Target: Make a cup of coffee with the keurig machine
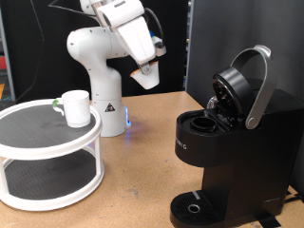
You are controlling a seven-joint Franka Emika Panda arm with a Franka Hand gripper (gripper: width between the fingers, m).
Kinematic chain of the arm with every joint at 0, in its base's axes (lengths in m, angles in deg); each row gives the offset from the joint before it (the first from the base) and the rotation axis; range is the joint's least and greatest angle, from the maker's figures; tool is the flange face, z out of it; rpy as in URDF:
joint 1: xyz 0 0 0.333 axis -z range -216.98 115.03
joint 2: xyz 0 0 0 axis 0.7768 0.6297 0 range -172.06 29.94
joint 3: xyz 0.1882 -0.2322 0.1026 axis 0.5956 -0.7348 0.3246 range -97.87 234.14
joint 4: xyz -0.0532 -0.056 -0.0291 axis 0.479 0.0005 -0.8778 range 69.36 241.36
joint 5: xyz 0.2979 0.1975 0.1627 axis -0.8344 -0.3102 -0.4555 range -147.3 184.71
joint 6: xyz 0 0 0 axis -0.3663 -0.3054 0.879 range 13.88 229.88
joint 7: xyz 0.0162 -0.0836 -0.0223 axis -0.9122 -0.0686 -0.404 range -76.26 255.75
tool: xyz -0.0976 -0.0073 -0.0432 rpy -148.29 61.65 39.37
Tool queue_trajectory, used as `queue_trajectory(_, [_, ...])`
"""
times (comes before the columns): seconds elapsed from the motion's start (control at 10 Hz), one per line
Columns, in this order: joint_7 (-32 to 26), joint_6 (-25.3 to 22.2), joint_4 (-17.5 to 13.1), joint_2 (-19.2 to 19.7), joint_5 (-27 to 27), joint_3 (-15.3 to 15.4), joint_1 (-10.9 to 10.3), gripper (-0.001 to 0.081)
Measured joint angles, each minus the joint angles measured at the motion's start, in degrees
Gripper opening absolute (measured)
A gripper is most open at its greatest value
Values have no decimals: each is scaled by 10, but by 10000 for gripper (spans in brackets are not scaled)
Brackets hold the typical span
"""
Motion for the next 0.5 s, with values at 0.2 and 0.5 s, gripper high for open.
queue_trajectory(0.2, [-5, -6, 3, 0, 1, -1, 0, 95])
queue_trajectory(0.5, [20, 0, -12, 28, -5, 17, -7, 95])
